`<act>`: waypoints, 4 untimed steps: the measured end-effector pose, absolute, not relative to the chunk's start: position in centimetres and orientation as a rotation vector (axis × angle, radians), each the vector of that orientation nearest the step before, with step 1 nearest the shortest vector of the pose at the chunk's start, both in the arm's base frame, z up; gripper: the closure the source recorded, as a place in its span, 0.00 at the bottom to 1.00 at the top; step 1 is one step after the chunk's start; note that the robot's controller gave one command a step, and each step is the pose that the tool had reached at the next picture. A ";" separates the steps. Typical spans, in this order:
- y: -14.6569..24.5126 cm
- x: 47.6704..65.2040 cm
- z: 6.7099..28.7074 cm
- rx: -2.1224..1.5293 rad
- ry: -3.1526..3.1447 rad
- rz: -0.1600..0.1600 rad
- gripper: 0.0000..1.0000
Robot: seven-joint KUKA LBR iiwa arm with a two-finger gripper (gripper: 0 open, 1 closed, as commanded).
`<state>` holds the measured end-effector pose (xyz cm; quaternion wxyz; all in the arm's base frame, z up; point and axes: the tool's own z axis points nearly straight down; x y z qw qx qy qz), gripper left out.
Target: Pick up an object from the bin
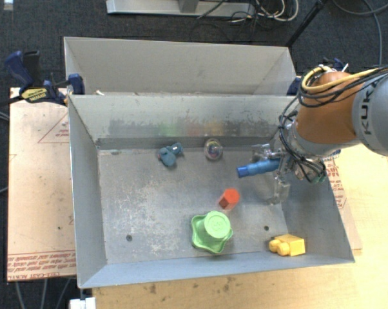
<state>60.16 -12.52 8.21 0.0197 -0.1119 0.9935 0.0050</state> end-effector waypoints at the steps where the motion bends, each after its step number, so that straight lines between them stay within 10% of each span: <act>1: -13.4 62.9 7.3 -0.304 3.123 0.034 0.00; 2: -13.4 62.9 7.3 -0.305 3.121 0.032 1.00; 4: -12.5 63.3 8.6 -0.316 3.119 0.006 1.00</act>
Offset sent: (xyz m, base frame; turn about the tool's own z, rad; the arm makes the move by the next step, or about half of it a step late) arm 0.0228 -0.0247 -0.0121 0.0375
